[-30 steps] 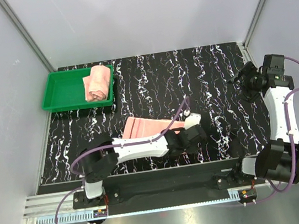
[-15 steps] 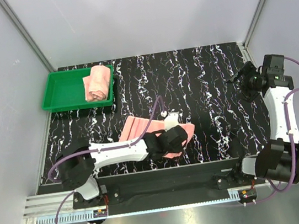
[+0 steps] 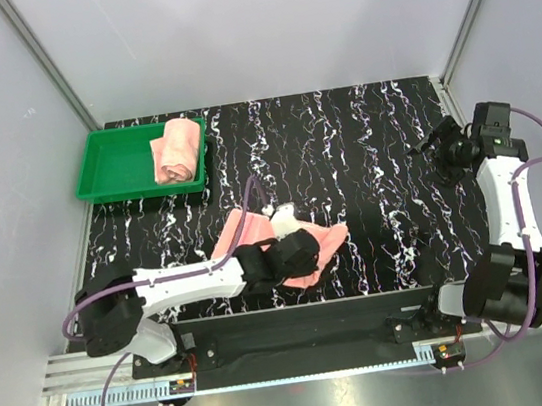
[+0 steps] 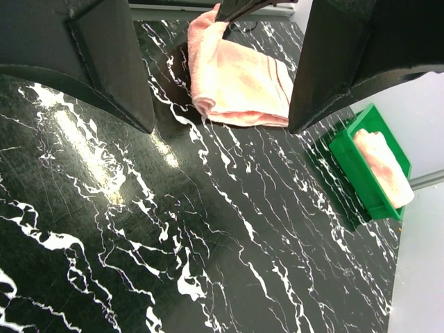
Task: Roll the towels
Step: Roll the towel
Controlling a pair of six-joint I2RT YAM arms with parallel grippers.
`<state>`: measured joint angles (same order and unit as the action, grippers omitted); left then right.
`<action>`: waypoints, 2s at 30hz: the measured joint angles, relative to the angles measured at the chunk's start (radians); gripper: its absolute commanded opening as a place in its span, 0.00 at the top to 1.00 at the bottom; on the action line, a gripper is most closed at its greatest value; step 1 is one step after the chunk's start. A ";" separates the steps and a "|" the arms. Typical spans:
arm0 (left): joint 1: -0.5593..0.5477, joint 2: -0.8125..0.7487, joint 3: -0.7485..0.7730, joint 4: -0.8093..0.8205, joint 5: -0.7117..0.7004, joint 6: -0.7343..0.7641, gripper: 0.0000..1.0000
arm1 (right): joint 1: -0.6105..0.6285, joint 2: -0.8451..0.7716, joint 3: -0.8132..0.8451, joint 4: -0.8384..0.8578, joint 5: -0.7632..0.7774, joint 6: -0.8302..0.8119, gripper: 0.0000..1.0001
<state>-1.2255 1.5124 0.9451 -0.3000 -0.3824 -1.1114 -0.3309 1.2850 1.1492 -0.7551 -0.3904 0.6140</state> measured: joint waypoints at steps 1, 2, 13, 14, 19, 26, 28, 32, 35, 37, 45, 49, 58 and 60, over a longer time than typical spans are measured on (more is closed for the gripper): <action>0.000 -0.014 -0.020 0.009 -0.003 -0.025 1.00 | 0.001 0.002 -0.006 0.005 -0.003 0.000 0.16; 0.000 -0.029 -0.043 0.015 -0.006 -0.051 1.00 | 0.002 0.003 -0.011 0.009 -0.008 0.000 0.17; 0.000 -0.197 -0.335 0.101 -0.025 -0.378 1.00 | 0.047 0.031 -0.036 0.029 -0.023 -0.016 0.20; 0.000 -0.210 -0.356 0.115 -0.029 -0.404 1.00 | 0.051 0.033 -0.039 0.029 -0.023 -0.017 0.21; 0.000 -0.258 -0.402 0.100 -0.053 -0.490 1.00 | 0.089 0.049 -0.039 0.035 -0.024 -0.021 0.33; 0.015 -0.260 -0.402 0.069 -0.066 -0.541 1.00 | 0.360 0.005 -0.128 0.179 -0.089 -0.014 0.91; 0.024 -0.248 -0.402 0.060 -0.064 -0.546 1.00 | 0.448 -0.032 -0.197 0.224 -0.125 -0.002 1.00; 0.040 -0.222 -0.402 0.055 -0.055 -0.558 1.00 | 0.517 -0.095 -0.364 0.319 -0.225 0.027 1.00; 0.047 -0.203 -0.402 0.061 -0.046 -0.565 1.00 | 0.579 -0.090 -0.444 0.381 -0.261 0.058 1.00; 0.050 -0.195 -0.402 0.066 -0.043 -0.565 1.00 | 0.639 -0.085 -0.473 0.418 -0.277 0.079 1.00; 0.050 -0.185 -0.402 0.076 -0.040 -0.565 1.00 | 0.791 0.052 -0.499 0.614 -0.292 0.147 1.00; 0.052 -0.180 -0.402 0.077 -0.039 -0.565 1.00 | 0.802 0.178 -0.492 0.678 -0.293 0.152 1.00; 0.052 -0.179 -0.404 0.080 -0.033 -0.560 1.00 | 0.802 0.379 -0.468 0.795 -0.277 0.146 1.00; 0.052 -0.180 -0.409 0.083 -0.032 -0.560 1.00 | 0.802 0.396 -0.467 0.805 -0.272 0.146 1.00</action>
<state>-1.1732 1.3327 0.5358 -0.2169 -0.4149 -1.6718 0.4713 1.6810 0.6823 0.0498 -0.6621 0.7601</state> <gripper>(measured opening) 0.028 0.011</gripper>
